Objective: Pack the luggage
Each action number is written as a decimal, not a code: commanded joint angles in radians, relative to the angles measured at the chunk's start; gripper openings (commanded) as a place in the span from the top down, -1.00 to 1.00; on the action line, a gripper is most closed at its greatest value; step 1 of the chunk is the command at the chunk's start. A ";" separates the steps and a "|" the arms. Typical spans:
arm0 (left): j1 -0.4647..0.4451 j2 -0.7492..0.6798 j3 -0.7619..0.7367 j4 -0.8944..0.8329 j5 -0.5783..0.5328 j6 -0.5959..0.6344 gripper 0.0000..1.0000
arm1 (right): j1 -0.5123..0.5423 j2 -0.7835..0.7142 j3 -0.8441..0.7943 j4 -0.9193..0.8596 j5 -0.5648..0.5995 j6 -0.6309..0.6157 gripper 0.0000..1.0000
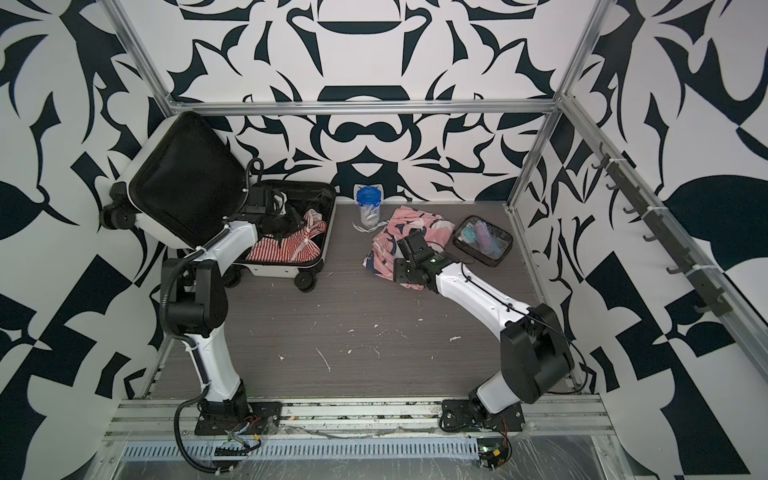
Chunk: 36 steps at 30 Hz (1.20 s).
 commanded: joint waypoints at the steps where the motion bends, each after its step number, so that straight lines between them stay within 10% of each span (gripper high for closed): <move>1: -0.022 0.069 0.060 -0.058 0.034 0.003 0.51 | -0.033 -0.076 -0.040 0.021 0.018 0.015 -0.33; 8: -0.025 0.129 0.033 0.060 0.146 -0.065 0.50 | -0.097 -0.083 -0.057 0.006 -0.028 0.033 -0.35; 15: -0.018 0.040 0.017 0.134 0.151 -0.125 -0.16 | -0.117 -0.025 -0.044 -0.010 -0.013 0.034 -0.46; 24: -0.015 -0.389 -0.267 0.262 0.019 -0.112 -0.34 | -0.129 0.141 0.038 0.037 -0.029 0.010 -0.46; 28: -0.014 -0.635 -0.486 0.362 -0.023 -0.104 -0.95 | -0.129 0.225 0.106 0.039 -0.052 -0.015 -0.45; 32: 0.015 -0.826 -0.634 0.352 -0.074 -0.142 -0.99 | -0.129 0.287 0.147 0.049 -0.073 -0.034 -0.45; 36: 0.129 -0.894 -0.723 0.318 0.141 -0.272 -0.99 | -0.129 0.360 0.190 0.032 -0.094 -0.043 -0.44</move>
